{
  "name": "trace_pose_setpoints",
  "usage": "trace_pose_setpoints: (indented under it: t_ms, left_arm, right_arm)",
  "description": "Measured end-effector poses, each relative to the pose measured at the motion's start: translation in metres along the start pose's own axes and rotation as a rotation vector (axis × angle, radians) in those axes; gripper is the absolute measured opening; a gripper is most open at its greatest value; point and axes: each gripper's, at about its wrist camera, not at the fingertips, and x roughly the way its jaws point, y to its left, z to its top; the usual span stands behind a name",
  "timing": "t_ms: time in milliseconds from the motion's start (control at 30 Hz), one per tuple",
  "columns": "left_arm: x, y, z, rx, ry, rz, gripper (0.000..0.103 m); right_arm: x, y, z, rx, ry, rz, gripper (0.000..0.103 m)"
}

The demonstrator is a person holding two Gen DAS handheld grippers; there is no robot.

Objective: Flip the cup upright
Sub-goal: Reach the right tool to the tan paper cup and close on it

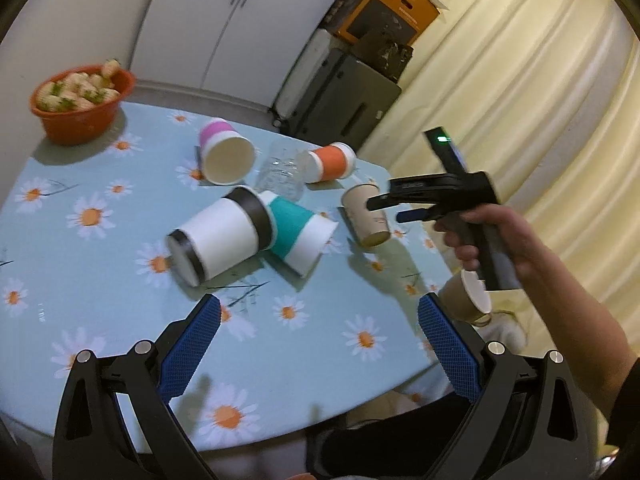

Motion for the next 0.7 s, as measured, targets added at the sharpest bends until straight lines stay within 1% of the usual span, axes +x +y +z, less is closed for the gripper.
trace_pose_setpoints:
  t_ms: [33,100,233,333,367,467,567,700]
  left_arm:
    - [0.003,-0.001,0.002,-0.006,0.009,-0.012,0.096]
    - [0.012,-0.003,0.007,-0.023,0.035,-0.043,0.096]
    - [0.038,-0.011,0.016,-0.035,0.106,-0.076,0.096]
    - [0.051,-0.015,0.022,-0.047,0.131,-0.095,0.096]
    - [0.054,-0.016,0.025,-0.058,0.135,-0.106,0.096]
    - [0.066,-0.021,0.034,-0.088,0.149,-0.140,0.096]
    - [0.073,-0.027,0.039,-0.104,0.165,-0.178,0.096]
    - [0.077,-0.027,0.041,-0.125,0.184,-0.201,0.096]
  right_arm:
    - [0.005,-0.001,0.003,-0.005,0.020,-0.010,0.079]
    - [0.011,-0.002,0.008,-0.012,0.046,-0.011,0.074]
    - [0.020,0.000,0.018,-0.035,0.078,-0.017,0.071]
    - [0.024,0.000,0.020,-0.029,0.114,-0.015,0.064]
    - [0.026,0.000,0.023,-0.029,0.124,-0.012,0.060]
    - [0.027,-0.003,0.025,-0.025,0.135,0.002,0.058]
    - [0.023,-0.006,0.023,-0.007,0.145,0.035,0.058]
    - [0.002,-0.008,0.006,0.010,0.145,0.141,0.058]
